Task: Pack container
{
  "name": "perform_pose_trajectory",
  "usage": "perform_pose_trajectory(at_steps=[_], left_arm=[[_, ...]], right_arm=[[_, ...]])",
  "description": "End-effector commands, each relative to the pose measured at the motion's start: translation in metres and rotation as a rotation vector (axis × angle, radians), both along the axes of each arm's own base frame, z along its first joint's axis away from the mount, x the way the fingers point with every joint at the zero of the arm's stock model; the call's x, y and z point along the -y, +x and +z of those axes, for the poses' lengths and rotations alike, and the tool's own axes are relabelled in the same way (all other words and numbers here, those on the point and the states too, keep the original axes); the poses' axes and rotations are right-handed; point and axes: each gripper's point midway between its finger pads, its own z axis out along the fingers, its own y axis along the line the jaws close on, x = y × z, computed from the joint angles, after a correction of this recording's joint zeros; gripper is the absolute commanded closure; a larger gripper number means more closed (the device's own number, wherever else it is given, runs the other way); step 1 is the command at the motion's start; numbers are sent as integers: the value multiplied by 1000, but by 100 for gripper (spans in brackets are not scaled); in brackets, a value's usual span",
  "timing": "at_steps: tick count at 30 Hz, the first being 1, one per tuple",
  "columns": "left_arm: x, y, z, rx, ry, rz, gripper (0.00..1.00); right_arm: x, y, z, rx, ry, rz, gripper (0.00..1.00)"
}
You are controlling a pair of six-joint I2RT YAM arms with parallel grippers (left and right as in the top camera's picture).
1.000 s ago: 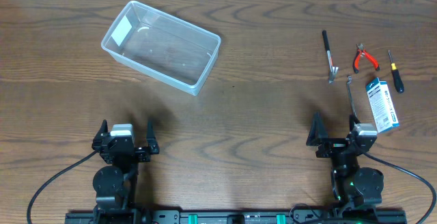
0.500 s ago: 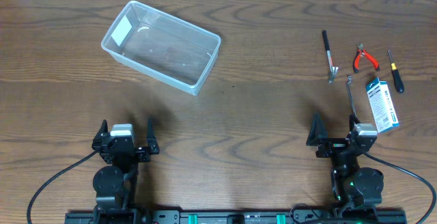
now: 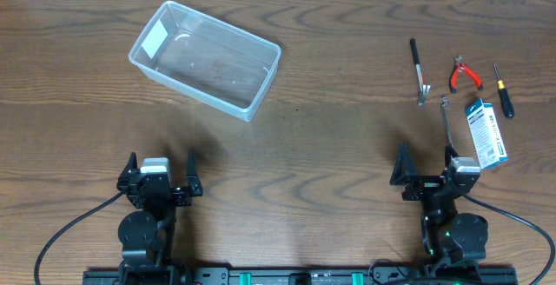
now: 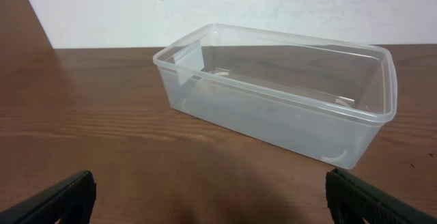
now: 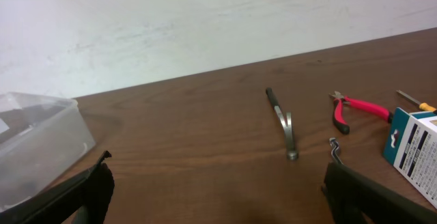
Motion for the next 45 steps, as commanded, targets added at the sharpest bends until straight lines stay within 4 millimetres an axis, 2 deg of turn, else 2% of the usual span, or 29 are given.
perform_pose_trajectory(at_steps=[1, 6, 8, 13, 17, 20, 22, 27, 30, 34, 38, 41, 45], left_arm=[[0, -1, -15, -45, 18, -5, 2], [1, -1, -15, -43, 12, -5, 2], [1, 0, -8, -17, -9, -5, 2], [10, 1, 55, 179, -26, -54, 2], [8, -4, 102, 206, -25, -45, 2], [8, 3, 144, 175, -21, -45, 2], [8, 17, 169, 130, -17, -46, 2], [12, 76, 217, -69, -25, -63, 2], [16, 105, 222, -206, -33, -85, 2], [26, 136, 201, -422, -63, -130, 2], [29, 140, 169, -570, -104, -134, 2], [33, 139, 155, -627, -148, -137, 2], [32, 131, 145, -682, -145, -132, 2]], right_arm=[[3, 0, 0, 4, -7, -14, 1], [-15, -2, 2, 7, 16, 90, 1], [-17, -3, 5, 11, 25, 104, 1], [-11, -2, 34, 41, -41, 68, 1], [-7, 8, 68, 16, -103, 46, 1], [-10, 32, 99, -38, -154, 63, 1], [-17, 55, 117, -95, -170, 99, 1], [-49, 125, 153, -326, -138, 275, 1], [-55, 151, 157, -489, -148, 302, 1], [-61, 175, 153, -678, -242, 371, 1], [-63, 190, 147, -740, -211, 374, 1], [-69, 189, 136, -790, -129, 383, 1], [-68, 192, 138, -764, -177, 400, 1]])
